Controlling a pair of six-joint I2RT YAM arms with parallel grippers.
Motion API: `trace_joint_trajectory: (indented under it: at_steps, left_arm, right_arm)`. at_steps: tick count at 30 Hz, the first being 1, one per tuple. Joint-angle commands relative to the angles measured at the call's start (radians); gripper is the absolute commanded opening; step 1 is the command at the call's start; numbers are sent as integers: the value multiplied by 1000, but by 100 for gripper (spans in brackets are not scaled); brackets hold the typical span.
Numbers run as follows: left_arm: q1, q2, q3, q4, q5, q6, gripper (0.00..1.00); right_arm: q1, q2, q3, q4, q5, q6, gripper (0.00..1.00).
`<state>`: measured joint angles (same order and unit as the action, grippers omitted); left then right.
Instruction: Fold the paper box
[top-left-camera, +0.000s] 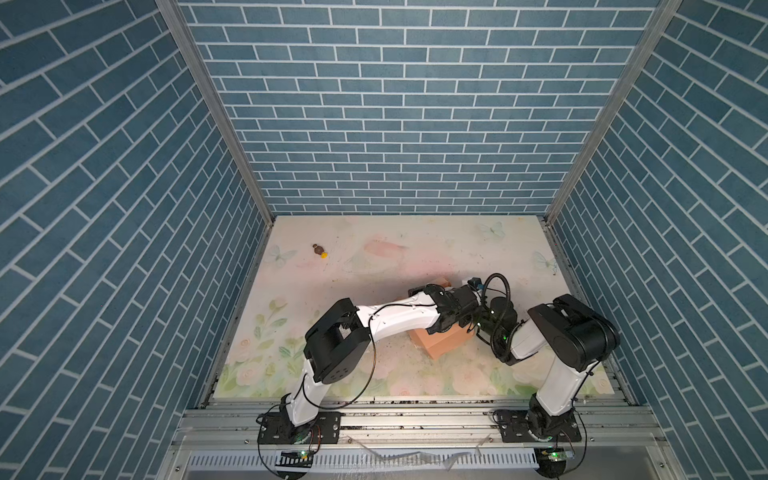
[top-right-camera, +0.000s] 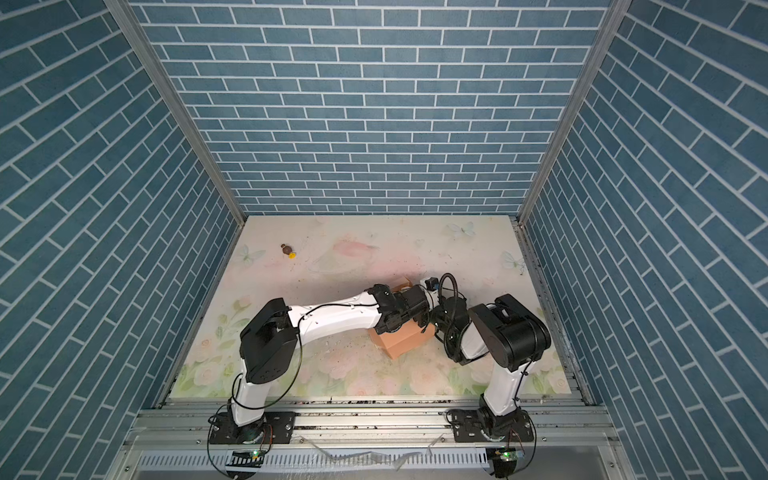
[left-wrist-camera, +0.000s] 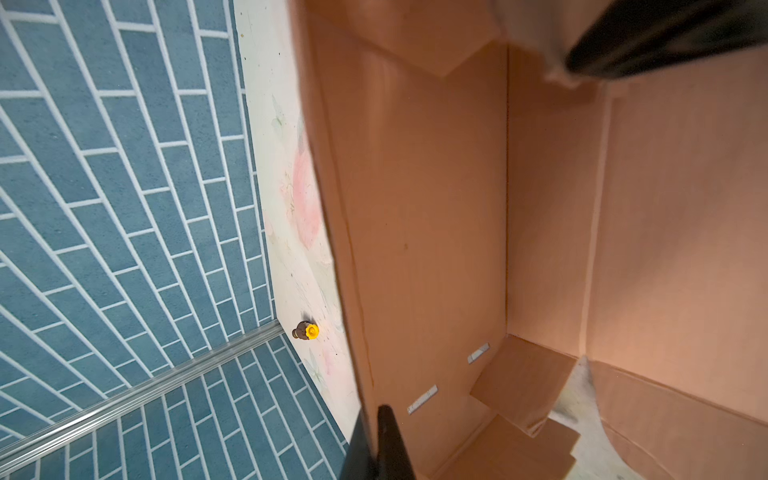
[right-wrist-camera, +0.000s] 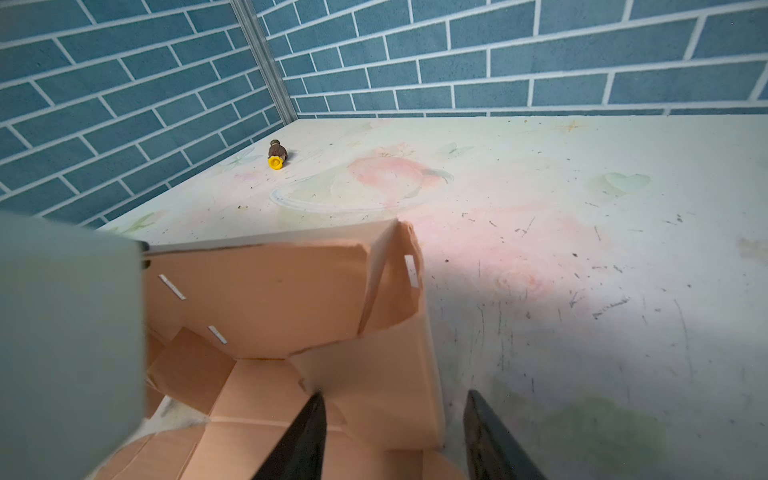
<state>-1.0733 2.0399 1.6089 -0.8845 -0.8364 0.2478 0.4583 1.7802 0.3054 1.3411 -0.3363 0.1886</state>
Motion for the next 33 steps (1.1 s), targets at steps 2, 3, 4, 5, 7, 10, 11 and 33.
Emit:
trace_joint_trajectory:
  at_steps: [2,3,4,5,7,10,11,33]
  left_arm:
    - [-9,-24,-10,-16,17,7,6]
    - [-9,-24,-9,-16,17,7,6]
    - [-8,-24,-10,-16,16,7,6]
    - [-10,-24,-9,-17,16,7,6]
    - [-9,-22,-6,-21,18,6,6]
    - [-9,-21,-1,-27,22,2,6]
    - [-10,-21,0,-28,23,2,6]
    - [-11,-28,5,-35,32,-1,6]
  right_arm:
    - [2,-34,3,26,16,-46,53]
    - [2,-25,10,26,6,-46,52]
    - [2,-13,15,32,-2,-43,52]
    - [2,-4,17,41,-8,-40,52]
    - [2,8,15,53,-4,-40,52]
    - [1,12,14,52,9,-53,52]
    - [1,14,18,50,10,-54,52]
    - [-1,0,27,44,16,-49,54]
